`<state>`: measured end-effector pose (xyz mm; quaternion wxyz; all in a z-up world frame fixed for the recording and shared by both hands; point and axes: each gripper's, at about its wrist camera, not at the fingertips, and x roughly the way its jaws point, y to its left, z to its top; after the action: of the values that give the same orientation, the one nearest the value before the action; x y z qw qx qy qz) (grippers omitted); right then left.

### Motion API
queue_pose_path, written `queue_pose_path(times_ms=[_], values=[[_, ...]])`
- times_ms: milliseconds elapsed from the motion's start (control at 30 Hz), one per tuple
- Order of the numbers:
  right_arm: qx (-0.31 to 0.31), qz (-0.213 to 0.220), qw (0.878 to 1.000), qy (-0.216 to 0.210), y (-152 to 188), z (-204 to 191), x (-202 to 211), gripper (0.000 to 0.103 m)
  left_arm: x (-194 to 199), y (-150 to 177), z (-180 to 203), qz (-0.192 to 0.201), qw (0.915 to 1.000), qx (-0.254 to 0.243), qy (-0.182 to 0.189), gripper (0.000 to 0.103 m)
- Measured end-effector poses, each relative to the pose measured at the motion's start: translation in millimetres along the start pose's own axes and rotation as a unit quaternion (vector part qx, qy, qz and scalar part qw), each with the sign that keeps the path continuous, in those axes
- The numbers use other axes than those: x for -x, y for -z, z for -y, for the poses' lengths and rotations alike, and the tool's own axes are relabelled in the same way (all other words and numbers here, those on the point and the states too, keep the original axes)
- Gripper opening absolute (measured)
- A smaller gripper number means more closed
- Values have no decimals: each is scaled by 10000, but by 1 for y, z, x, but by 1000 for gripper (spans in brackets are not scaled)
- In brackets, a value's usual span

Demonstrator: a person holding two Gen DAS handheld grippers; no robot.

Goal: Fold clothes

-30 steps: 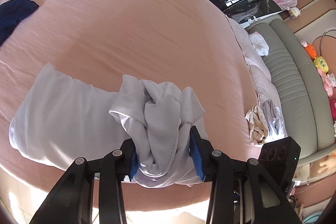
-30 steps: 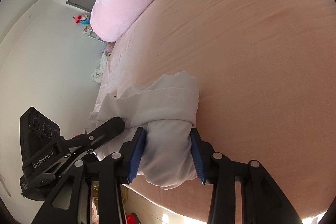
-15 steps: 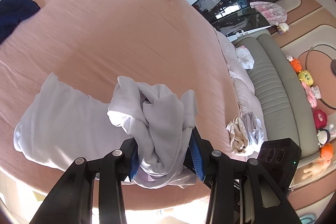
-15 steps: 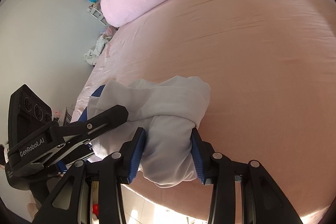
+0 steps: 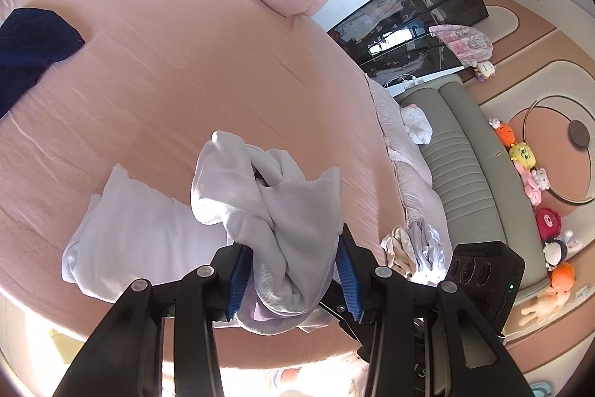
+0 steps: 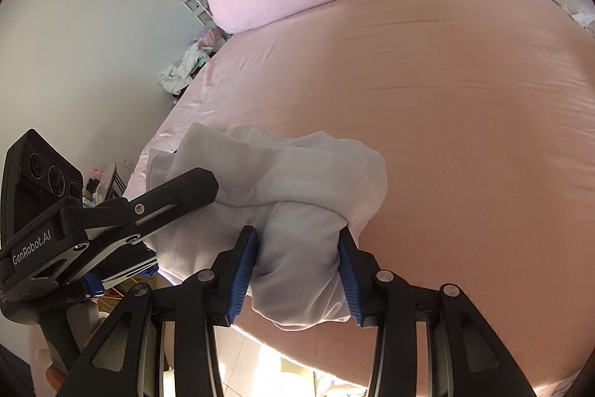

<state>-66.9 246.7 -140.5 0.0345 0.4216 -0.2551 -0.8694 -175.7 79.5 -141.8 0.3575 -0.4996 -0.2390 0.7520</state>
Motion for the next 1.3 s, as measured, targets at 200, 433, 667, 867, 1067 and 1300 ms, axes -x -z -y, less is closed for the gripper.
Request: queue_pose_path(times_ms=[200,433,667,867,1067,1300], values=[[330,-196,9992,106,-3,-23,-15,42,10,0,-24,63,9996,267,-12,38],[681,-484,9959,342,1,-42,-41,42,10,5,-48,9,9989,339,-310,38],[859,-779,9907,707,11,-38,-63,43,-15,13,-76,-334,9951,452,-818,38],[1030,-490,9892,915,24,-31,-59,54,-25,16,-75,-405,9928,267,-1091,43],[1623,-97,9801,1142,50,-28,-35,72,-19,13,-71,-577,9913,622,-1006,66],[1241,-280,9836,1280,71,3,-31,72,5,18,-62,-453,9932,756,-763,77]])
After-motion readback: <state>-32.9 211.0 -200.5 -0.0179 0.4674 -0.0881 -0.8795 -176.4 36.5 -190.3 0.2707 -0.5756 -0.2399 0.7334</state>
